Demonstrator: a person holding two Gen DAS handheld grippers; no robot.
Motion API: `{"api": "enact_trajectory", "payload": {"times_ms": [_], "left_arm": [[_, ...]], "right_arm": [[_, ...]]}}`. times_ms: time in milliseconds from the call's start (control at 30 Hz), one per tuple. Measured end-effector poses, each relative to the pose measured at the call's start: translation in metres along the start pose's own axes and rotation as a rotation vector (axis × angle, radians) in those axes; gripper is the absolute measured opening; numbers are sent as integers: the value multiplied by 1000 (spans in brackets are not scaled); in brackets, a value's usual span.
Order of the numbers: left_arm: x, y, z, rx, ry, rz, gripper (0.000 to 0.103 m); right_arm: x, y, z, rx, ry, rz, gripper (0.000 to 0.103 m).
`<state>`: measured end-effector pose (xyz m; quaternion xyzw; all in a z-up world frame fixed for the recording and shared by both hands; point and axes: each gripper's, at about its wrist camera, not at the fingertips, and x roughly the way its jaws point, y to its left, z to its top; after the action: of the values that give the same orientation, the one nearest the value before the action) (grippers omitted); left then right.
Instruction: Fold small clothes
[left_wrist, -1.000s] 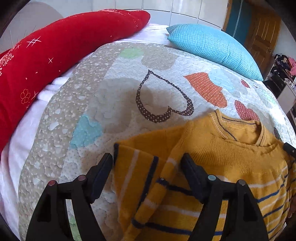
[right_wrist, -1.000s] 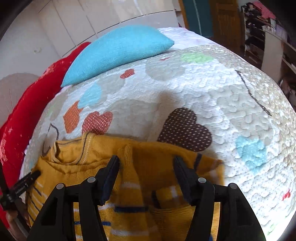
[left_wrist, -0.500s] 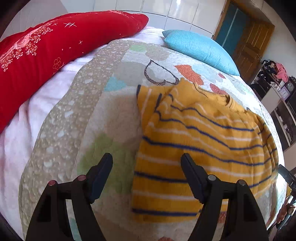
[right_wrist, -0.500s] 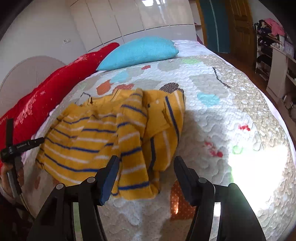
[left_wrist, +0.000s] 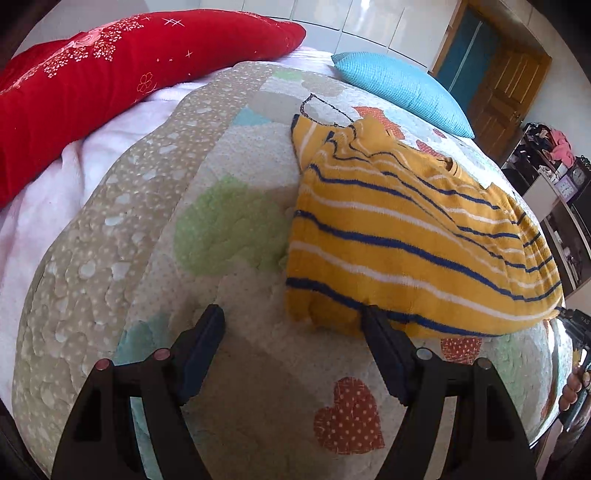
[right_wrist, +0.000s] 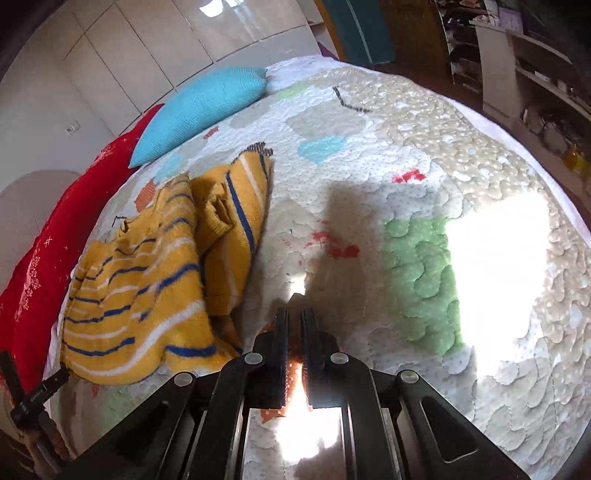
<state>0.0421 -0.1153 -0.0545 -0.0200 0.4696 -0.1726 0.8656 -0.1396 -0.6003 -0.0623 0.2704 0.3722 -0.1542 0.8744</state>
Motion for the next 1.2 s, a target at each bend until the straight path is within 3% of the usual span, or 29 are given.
{"api": "enact_trajectory", "payload": {"times_ms": [100,167,267,367,467,567,600,700,733,800,900,1100,1133,1200], "left_arm": [[4,-7,-6,59,-45,34,84],[7,-14,-11,101,-74,64,88],[9,-15,-16,123,-113,79,92],[8,-9,-17,102,-126,40,93],[8,-7,-18,110,-138,20,94],[8,-8,-20,117,-151,22,94],[8,-8,-21,117,-153,21,94],[8,-8,-21,116,-156,22,94],[8,-9,-22,118,-157,25,94],[8,-10,-23,118,-160,32,94],[7,-13,-24,123,-164,59,94],[3,-23,-23,108,-99,149,95],[-1,-28,-25,94,-88,150,95],[-15,-45,-32,80,-86,83,94]], "right_arm": [[-25,22,10,-59,-121,-9,7],[-31,42,19,-107,-152,24,8],[-13,71,30,-163,-114,65,8],[26,89,33,-201,-45,43,9],[64,85,33,-189,24,14,10],[67,82,33,-181,15,16,11],[62,82,32,-178,11,15,15],[38,82,26,-188,-28,12,41],[28,81,20,-196,-49,-1,44],[8,78,5,-206,-83,-15,47],[-16,71,-29,-210,-111,-36,58],[-13,65,-87,-196,-34,-56,60],[-14,67,-91,-205,-48,-70,62],[-13,75,-96,-235,-60,-97,69]]}}
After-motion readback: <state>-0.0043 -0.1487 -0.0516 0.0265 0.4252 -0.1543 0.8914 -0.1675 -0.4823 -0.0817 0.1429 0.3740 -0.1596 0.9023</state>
